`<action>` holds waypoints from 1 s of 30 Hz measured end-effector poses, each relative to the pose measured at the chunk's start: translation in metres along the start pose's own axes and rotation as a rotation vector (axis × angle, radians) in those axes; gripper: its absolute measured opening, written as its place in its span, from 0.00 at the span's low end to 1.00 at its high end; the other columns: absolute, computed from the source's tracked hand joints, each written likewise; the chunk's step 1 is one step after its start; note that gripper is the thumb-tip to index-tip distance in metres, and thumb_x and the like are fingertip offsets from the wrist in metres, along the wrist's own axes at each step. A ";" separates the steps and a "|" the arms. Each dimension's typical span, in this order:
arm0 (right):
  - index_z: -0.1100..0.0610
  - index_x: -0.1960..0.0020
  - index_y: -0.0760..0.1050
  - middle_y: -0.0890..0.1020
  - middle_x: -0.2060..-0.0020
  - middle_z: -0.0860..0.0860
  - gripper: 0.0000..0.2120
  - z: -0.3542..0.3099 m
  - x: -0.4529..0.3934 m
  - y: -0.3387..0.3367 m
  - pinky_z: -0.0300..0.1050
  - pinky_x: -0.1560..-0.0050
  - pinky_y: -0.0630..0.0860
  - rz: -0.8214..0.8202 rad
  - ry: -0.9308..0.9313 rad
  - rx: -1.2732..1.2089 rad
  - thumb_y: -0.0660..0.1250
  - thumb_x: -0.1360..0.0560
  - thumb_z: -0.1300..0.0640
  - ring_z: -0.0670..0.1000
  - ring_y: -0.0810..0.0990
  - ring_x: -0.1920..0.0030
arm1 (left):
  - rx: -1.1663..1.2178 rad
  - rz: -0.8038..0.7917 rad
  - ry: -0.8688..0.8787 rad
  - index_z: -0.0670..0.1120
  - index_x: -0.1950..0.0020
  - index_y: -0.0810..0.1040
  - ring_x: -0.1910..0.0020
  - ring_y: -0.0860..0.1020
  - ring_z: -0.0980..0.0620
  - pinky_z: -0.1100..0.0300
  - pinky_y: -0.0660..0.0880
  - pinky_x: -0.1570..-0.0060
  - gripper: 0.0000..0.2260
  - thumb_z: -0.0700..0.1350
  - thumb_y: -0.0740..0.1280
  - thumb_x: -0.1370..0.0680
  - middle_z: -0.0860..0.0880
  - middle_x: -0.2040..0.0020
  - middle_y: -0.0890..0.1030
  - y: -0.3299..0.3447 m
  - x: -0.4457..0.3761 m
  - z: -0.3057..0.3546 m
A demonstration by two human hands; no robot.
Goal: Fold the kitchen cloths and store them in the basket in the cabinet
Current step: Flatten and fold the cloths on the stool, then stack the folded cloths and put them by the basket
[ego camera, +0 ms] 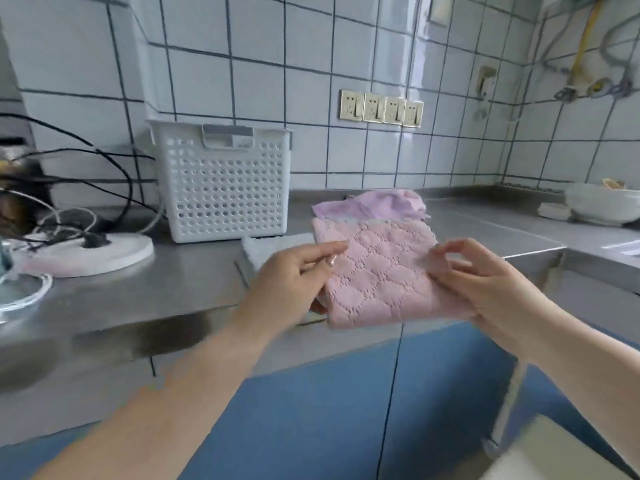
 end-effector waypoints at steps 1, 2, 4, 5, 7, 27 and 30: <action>0.50 0.58 0.78 0.83 0.60 0.51 0.11 -0.010 -0.015 0.016 0.46 0.59 0.66 -0.017 -0.019 0.012 0.64 0.24 0.64 0.52 0.74 0.60 | 0.017 0.020 -0.029 0.55 0.47 0.81 0.73 0.76 0.64 0.72 0.72 0.74 0.12 0.40 0.62 0.21 0.59 0.70 0.79 -0.019 -0.011 0.005; 0.51 0.59 0.80 0.82 0.60 0.51 0.11 -0.019 -0.028 0.031 0.47 0.56 0.68 -0.027 -0.032 0.022 0.64 0.24 0.64 0.51 0.75 0.59 | 0.036 0.030 -0.074 0.53 0.48 0.82 0.71 0.78 0.61 0.69 0.74 0.73 0.11 0.40 0.62 0.21 0.56 0.67 0.81 -0.036 -0.022 0.007; 0.50 0.56 0.81 0.82 0.56 0.49 0.11 -0.035 -0.053 0.056 0.44 0.52 0.74 -0.033 -0.062 0.051 0.64 0.24 0.63 0.48 0.78 0.57 | 0.044 0.021 -0.175 0.52 0.49 0.82 0.67 0.79 0.57 0.63 0.76 0.68 0.09 0.41 0.63 0.21 0.50 0.59 0.82 -0.061 -0.043 0.003; 0.49 0.55 0.81 0.82 0.54 0.49 0.10 -0.039 -0.064 0.066 0.44 0.50 0.76 -0.026 -0.067 0.064 0.64 0.24 0.62 0.48 0.79 0.55 | 0.023 0.012 -0.218 0.52 0.50 0.82 0.65 0.78 0.54 0.60 0.77 0.64 0.08 0.41 0.64 0.22 0.48 0.56 0.82 -0.071 -0.051 -0.003; 0.49 0.53 0.80 0.81 0.52 0.48 0.09 -0.040 -0.087 0.084 0.45 0.51 0.79 -0.009 -0.074 0.101 0.64 0.23 0.61 0.49 0.79 0.51 | -0.050 0.002 -0.285 0.52 0.50 0.81 0.63 0.74 0.52 0.57 0.75 0.60 0.07 0.41 0.66 0.22 0.45 0.53 0.78 -0.089 -0.063 -0.018; 0.47 0.44 0.79 0.81 0.52 0.45 0.11 -0.001 -0.154 0.119 0.36 0.64 0.70 -0.063 -0.134 0.787 0.61 0.22 0.53 0.44 0.76 0.63 | -0.939 -0.042 -0.092 0.56 0.38 0.77 0.44 0.72 0.54 0.63 0.67 0.45 0.13 0.53 0.61 0.21 0.51 0.41 0.73 -0.120 -0.094 -0.051; 0.50 0.37 0.75 0.76 0.36 0.45 0.15 -0.041 -0.147 0.132 0.42 0.43 0.70 -0.009 -0.349 0.805 0.56 0.20 0.53 0.50 0.76 0.41 | -0.878 -0.026 0.040 0.50 0.35 0.74 0.32 0.66 0.52 0.67 0.57 0.37 0.15 0.48 0.56 0.19 0.50 0.31 0.70 -0.111 -0.108 -0.021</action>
Point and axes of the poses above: each hand's wrist, its own x-axis away from the middle knuckle, its own y-axis out of the palm, z = x × y, the point moved 9 cm from there along -x, towards the middle knuckle
